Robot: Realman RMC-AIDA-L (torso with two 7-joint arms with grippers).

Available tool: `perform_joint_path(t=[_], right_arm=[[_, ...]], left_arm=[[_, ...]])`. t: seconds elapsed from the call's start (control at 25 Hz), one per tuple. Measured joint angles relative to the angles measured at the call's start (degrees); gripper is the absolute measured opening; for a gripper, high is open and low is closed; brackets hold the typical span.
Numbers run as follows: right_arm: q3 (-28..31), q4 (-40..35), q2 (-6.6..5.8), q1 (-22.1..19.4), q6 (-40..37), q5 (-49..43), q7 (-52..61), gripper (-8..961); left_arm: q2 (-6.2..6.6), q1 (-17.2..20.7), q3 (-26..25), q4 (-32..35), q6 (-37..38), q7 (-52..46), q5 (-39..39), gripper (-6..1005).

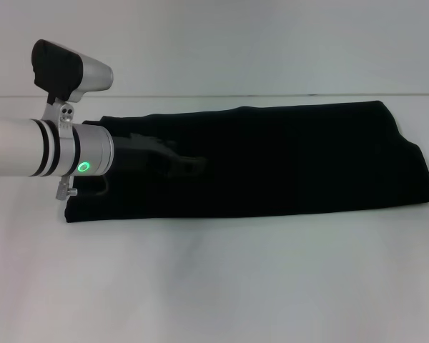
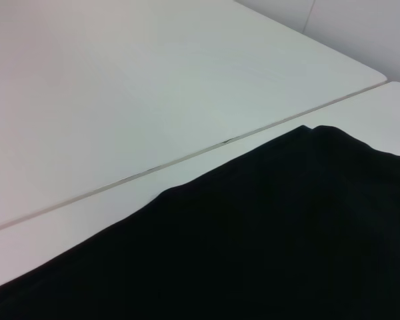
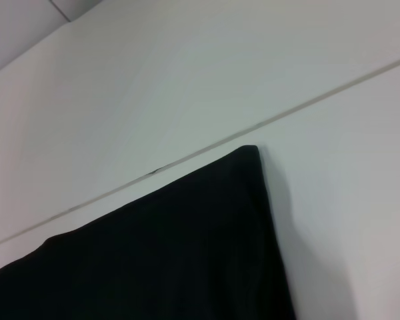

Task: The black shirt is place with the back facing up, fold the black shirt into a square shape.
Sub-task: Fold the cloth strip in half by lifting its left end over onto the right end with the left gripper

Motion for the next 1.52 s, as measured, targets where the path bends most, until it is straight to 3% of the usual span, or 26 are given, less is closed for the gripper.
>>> perform_joint_path(t=[0.44, 0.68, 0.92, 1.04, 1.2, 1.28, 1.52], right_arm=[[2.6, -0.8, 0.30, -0.5, 1.5, 0.0, 0.0, 23], [7.3, -7.1, -0.14, -0.5, -4.7, 0.7, 0.0, 31], [8.1, -11.4, -2.13, -0.5, -12.6, 3.0, 0.3, 267], [8.2, -12.1, -2.35, -0.4, -15.6, 3.8, -1.2, 388], [8.4, -11.8, -0.88, -0.8, -18.2, 6.5, -6.9, 591], [8.4, -11.3, 0.48, -1.3, -18.2, 8.8, -10.6, 713], [8.3, -10.5, 1.87, -1.0, -18.0, 9.6, -14.8, 714]], left_arm=[[-0.03, 0.0, -0.1, 0.4, 0.0, -0.4, 0.0, 773], [0.71, 1.1, -0.9, 2.6, 0.0, -1.5, -1.8, 774], [2.33, 3.6, -1.9, 6.5, -0.9, -4.0, -6.3, 774], [3.32, 4.7, -4.9, 6.4, -0.6, -4.7, -8.1, 775], [3.87, 5.9, -10.6, 6.5, 1.8, -4.7, -8.9, 775], [4.33, 6.3, -12.7, 6.3, 3.4, -4.7, -8.9, 775], [4.64, 7.4, -14.5, 5.9, 3.9, -8.5, -8.5, 773]])
